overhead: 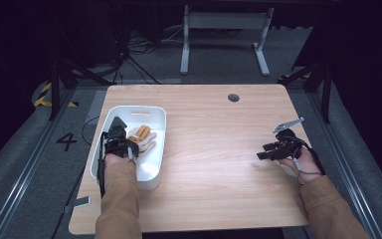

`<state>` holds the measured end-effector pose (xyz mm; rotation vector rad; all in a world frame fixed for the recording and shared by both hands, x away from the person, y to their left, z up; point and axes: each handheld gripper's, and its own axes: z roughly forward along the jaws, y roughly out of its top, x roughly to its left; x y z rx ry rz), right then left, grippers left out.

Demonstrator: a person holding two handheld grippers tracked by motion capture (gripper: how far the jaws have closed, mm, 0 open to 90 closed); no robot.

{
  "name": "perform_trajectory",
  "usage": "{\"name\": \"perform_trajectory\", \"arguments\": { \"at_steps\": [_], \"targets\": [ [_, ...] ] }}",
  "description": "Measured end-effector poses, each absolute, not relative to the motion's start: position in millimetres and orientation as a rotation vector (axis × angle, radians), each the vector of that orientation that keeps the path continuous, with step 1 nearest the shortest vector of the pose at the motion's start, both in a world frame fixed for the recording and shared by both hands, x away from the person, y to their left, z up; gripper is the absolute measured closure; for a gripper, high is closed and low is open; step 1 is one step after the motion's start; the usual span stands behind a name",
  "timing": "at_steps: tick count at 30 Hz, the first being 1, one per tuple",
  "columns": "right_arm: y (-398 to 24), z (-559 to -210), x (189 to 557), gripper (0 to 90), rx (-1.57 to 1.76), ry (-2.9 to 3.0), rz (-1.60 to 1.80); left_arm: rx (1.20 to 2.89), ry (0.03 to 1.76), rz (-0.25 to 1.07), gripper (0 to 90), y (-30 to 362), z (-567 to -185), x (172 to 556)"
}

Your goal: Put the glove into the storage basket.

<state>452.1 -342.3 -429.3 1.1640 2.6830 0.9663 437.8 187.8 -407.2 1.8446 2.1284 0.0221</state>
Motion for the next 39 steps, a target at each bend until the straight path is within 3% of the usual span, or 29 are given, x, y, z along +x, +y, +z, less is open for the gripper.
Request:
{"name": "perform_trajectory", "arguments": {
  "at_steps": [6, 7, 10, 14, 23, 39],
  "targets": [
    [-342, -430, 453, 41.8, 1.165, 2.684, 0.957, 1.852, 2.175, -0.014, 54.6, 187, -410, 441],
    [-342, -431, 453, 41.7, 1.172, 2.686, 0.954, 1.852, 2.186, -0.067, 45.3, 187, -410, 443],
    [-343, -431, 453, 41.7, 1.179, 2.680, 0.956, 1.871, 2.184, -0.108, 33.5, 185, -411, 445],
    [-342, -431, 453, 41.6, 1.180, 2.682, 0.953, 1.894, 2.188, -0.156, 30.8, 180, -412, 446],
    [-343, -430, 453, 41.5, 1.179, 2.679, 0.960, 1.963, 2.152, -0.110, 7.0, 173, -407, 445],
    [-343, -430, 452, 41.0, 1.170, 2.679, 0.959, 1.858, 2.017, 0.008, 0.0, 177, -382, 446]
  ]
}}
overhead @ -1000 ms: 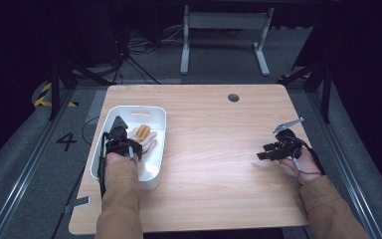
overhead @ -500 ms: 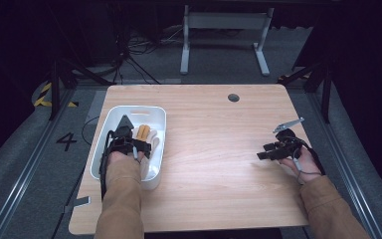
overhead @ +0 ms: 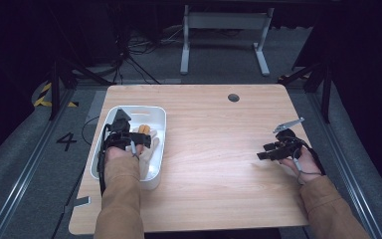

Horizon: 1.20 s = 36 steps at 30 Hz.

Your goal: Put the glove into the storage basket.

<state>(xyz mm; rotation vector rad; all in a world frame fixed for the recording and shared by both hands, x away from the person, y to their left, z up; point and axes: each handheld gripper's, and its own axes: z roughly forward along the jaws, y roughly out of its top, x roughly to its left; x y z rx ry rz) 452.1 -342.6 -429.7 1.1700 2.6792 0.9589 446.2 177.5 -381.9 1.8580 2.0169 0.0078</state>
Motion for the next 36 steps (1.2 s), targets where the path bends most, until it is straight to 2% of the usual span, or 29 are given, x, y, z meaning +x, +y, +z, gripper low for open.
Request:
{"name": "perform_trajectory", "arguments": {
  "at_steps": [6, 8, 12, 17, 24, 33, 36],
  "targets": [
    [-343, -429, 452, 40.9, 1.170, 2.679, 0.959, 1.844, 1.939, 0.092, 0.0, 178, -368, 445],
    [-343, -430, 452, 40.9, 1.171, 2.679, 0.958, 1.819, 1.875, 0.178, 0.0, 175, -359, 441],
    [-342, -430, 452, 40.8, 1.172, 2.677, 0.954, 1.778, 1.767, 0.261, 0.0, 168, -345, 436],
    [-343, -429, 450, 40.8, 1.165, 2.668, 0.959, 1.796, 1.651, 0.268, 0.0, 151, -335, 432],
    [-346, -430, 448, 39.9, 1.166, 2.661, 0.947, 1.873, 1.381, 0.280, 0.0, 105, -325, 421],
    [-352, -430, 444, 39.7, 1.168, 2.645, 0.964, 1.950, 1.100, 0.238, 0.0, 60, -337, 417],
    [-352, -430, 443, 39.7, 1.169, 2.643, 0.966, 1.969, 1.061, 0.234, 0.0, 52, -343, 417]
  ]
}}
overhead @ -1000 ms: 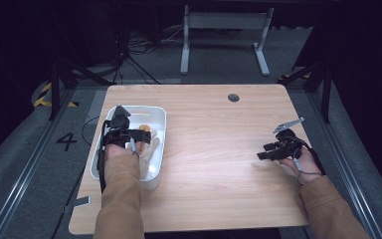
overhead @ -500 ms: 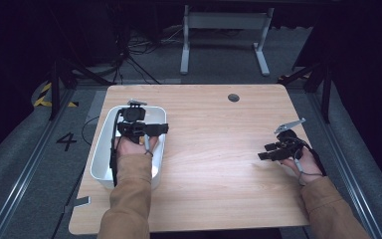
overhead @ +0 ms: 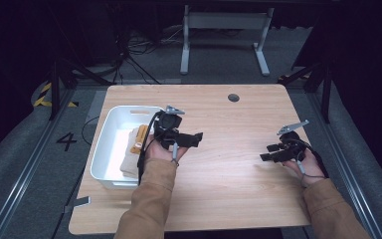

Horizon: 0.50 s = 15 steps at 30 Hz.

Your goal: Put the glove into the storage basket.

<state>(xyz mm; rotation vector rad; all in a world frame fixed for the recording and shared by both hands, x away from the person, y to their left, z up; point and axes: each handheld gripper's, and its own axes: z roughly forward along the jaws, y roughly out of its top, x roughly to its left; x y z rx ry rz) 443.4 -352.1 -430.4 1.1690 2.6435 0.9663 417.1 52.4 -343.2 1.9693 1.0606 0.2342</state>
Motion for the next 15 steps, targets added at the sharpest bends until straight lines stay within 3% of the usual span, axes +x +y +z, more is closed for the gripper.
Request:
{"name": "perform_trajectory", "arguments": {
  "at_steps": [8, 15],
  "targets": [
    [-351, -431, 443, 39.7, 1.165, 2.645, 0.964, 2.039, 0.930, 0.159, 0.0, 14, -364, 414],
    [-353, -431, 444, 39.6, 1.169, 2.629, 0.972, 2.069, 0.913, 0.111, 0.0, -1, -376, 418]
  ]
}}
